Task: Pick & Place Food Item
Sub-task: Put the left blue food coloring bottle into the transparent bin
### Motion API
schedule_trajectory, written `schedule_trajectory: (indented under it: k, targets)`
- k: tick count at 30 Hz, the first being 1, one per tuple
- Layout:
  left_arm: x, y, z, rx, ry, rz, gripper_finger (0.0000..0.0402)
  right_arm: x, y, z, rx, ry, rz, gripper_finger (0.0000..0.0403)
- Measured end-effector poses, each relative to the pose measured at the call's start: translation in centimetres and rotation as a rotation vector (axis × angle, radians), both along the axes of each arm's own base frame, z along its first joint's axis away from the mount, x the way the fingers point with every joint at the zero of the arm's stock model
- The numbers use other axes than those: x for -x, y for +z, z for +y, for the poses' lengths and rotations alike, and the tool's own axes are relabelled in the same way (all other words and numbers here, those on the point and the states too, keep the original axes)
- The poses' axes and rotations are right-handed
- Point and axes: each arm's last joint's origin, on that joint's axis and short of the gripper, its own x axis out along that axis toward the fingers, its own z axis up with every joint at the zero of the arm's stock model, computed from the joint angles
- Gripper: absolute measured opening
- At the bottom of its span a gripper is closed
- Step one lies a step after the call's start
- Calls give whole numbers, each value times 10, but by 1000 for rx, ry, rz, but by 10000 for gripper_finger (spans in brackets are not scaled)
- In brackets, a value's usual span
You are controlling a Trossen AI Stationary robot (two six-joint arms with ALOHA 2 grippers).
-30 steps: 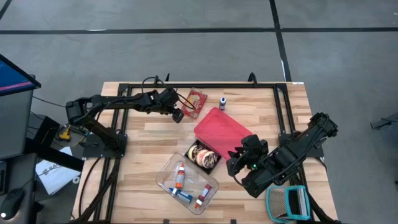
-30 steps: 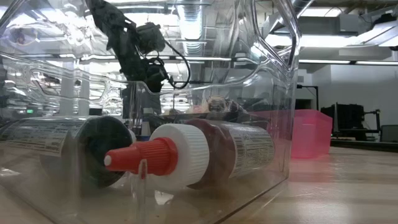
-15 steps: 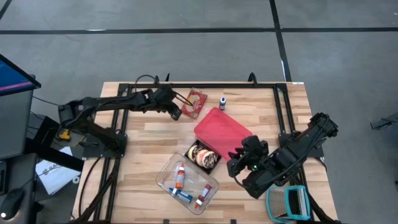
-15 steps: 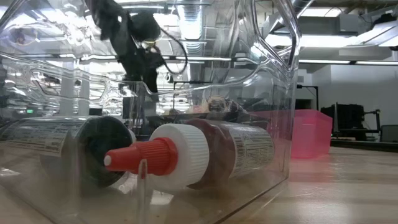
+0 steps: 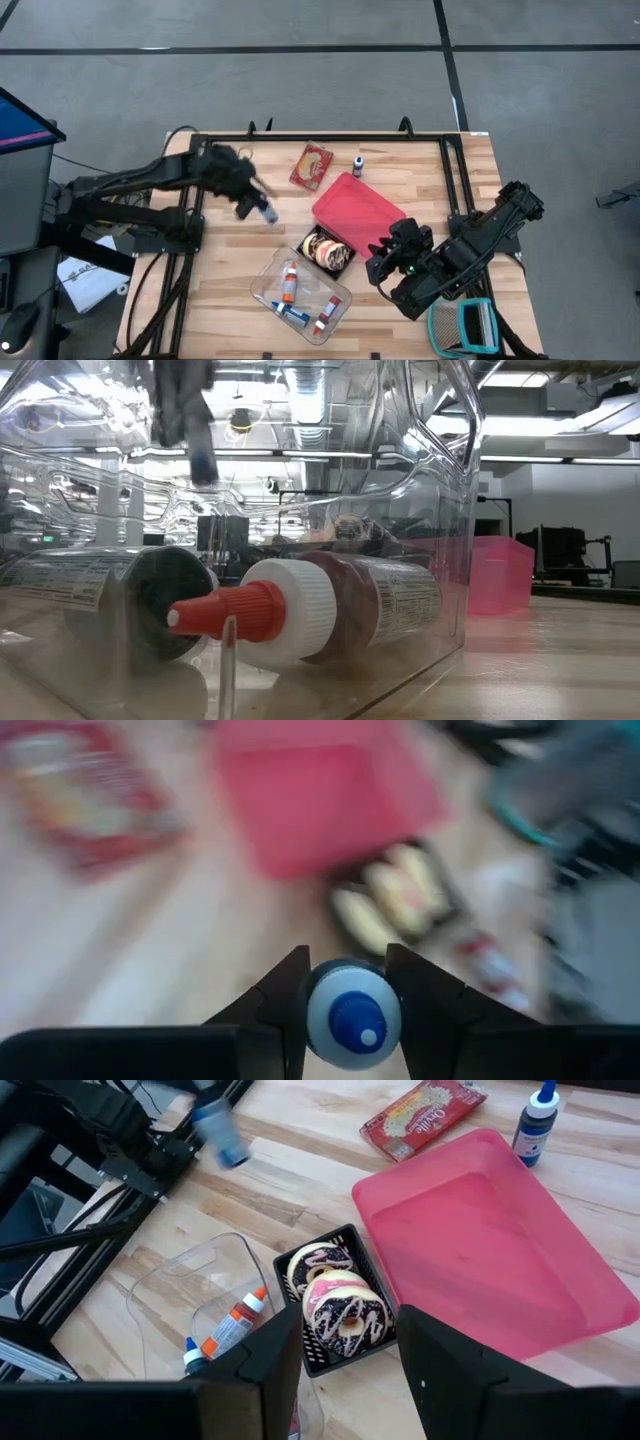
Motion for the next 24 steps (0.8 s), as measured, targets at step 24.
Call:
schedule_trajectory:
  k: [24]
  targets:
    - [-133,-32,-116,-158,-517,-108,104,1,3,-2,51,-6,-18,156]
